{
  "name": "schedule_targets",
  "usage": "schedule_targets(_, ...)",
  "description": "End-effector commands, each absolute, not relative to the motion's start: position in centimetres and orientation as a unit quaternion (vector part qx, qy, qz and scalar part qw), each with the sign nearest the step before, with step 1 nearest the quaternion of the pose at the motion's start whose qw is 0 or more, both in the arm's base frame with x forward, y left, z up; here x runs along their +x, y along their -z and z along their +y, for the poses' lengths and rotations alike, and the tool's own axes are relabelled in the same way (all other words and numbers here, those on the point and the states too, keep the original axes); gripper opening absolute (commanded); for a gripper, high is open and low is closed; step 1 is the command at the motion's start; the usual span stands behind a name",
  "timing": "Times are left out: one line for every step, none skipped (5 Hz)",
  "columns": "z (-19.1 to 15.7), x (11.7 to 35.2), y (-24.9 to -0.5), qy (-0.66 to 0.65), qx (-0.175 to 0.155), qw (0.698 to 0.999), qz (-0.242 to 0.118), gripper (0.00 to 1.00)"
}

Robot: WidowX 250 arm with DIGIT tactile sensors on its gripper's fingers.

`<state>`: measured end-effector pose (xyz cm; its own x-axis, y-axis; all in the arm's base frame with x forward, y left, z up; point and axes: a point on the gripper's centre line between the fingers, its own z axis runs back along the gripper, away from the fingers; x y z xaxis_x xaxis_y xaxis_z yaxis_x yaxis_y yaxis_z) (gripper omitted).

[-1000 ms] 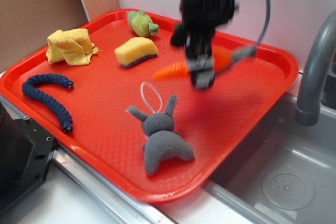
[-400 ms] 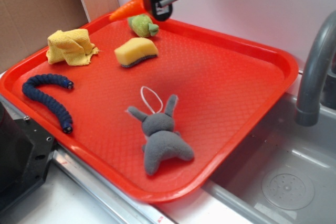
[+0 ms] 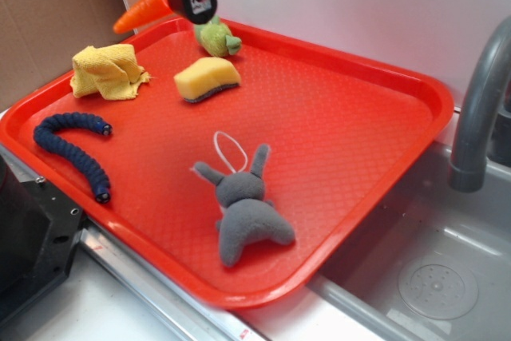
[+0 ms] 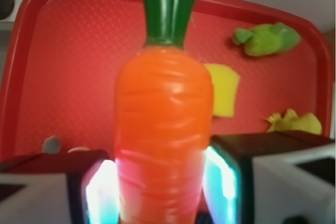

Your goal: Grab the carrot.

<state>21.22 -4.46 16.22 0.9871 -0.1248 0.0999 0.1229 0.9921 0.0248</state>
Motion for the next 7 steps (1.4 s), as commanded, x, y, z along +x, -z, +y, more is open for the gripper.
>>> schedule_targets(-7.8, 19.5, -21.9, 0.084, -0.020, 0.989, -0.121, 0.00)
schedule_targets(-7.3, 20.4, -23.6, 0.086, -0.012, 0.989, -0.120, 0.00)
schedule_targets(-4.5, 20.9, -21.7, 0.047, -0.007, 0.997, -0.069, 0.00)
schedule_targets(-2.8, 20.2, -19.5, 0.029, -0.025, 0.998, -0.040, 0.00)
schedule_targets(-1.7, 20.1, -18.0, 0.021, -0.046, 0.999, -0.021, 0.00)
schedule_targets(-0.7, 19.9, -16.8, 0.007, -0.046, 0.999, 0.003, 0.00)
schedule_targets(-0.9, 20.4, -16.5, 0.009, -0.040, 0.999, 0.013, 0.00)
